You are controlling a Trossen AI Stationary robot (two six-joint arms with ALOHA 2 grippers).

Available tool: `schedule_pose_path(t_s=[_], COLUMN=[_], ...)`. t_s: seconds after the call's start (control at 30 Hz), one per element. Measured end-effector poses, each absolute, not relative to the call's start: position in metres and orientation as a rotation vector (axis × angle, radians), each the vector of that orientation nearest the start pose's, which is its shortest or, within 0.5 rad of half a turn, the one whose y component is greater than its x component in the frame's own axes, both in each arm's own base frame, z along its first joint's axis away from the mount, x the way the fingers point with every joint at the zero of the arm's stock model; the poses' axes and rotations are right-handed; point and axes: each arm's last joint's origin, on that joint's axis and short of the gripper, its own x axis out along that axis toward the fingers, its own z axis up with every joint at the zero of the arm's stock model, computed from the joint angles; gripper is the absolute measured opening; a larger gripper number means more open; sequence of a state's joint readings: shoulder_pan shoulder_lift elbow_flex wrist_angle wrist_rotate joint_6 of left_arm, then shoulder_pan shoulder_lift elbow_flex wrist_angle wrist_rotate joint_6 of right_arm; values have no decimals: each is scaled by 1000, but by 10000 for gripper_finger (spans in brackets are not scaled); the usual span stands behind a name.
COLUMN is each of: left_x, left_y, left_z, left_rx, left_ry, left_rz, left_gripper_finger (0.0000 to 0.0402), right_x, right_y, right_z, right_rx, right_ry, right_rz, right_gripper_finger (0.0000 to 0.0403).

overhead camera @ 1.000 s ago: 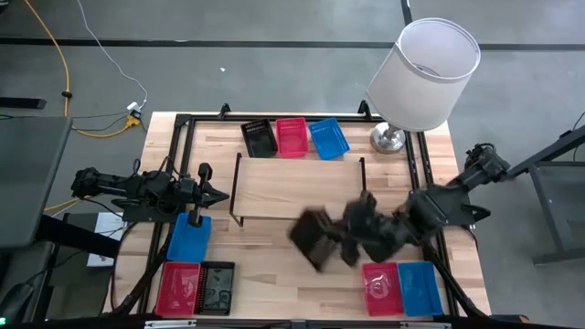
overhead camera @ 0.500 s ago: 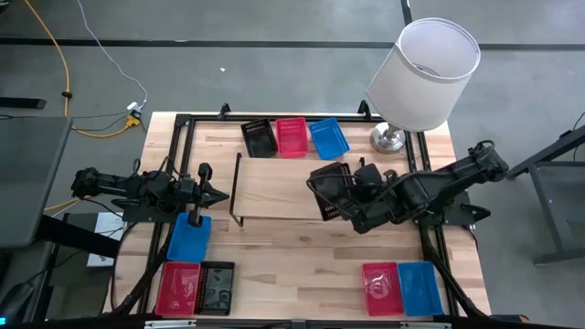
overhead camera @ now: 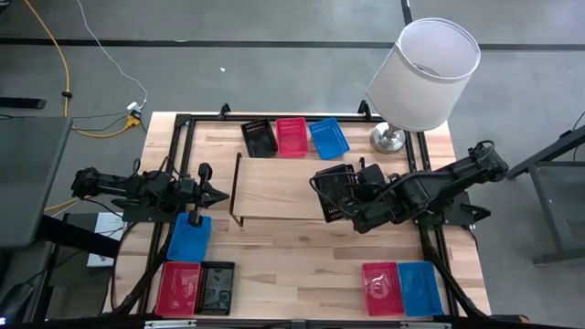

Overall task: Stack baskets on shelf by color
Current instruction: Put the middle right black bin on the shelf

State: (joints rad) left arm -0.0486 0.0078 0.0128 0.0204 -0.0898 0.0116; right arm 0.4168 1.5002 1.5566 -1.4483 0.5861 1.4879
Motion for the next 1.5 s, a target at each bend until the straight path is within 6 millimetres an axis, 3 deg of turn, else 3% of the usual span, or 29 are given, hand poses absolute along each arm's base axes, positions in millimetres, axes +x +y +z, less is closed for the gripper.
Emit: schedule_pose_path(t_s=[0.23, 0.6, 0.83, 1.3, 1.4, 1.5], left_x=[97, 97, 97, 97, 97, 97], left_y=[-2, -2, -2, -2, -2, -2], left_z=[169, 169, 169, 169, 169, 169], left_rx=[10, 9, 10, 10, 10, 10], left_ry=[-25, -25, -25, -25, -25, -25], left_rz=[42, 42, 41, 42, 41, 41], left_gripper_finger=[3, 3, 3, 3, 3, 3], right_x=[243, 243, 243, 256, 271, 294], right_y=[90, 90, 89, 67, 58, 50], right_z=[350, 350, 351, 353, 355, 355], right_rx=[630, 656, 578, 385, 353, 319], right_ry=[802, 803, 766, 780, 754, 725], right_rz=[-929, -943, -943, -900, -829, -718], right_gripper_finger=[11, 135, 173, 175, 155, 105])
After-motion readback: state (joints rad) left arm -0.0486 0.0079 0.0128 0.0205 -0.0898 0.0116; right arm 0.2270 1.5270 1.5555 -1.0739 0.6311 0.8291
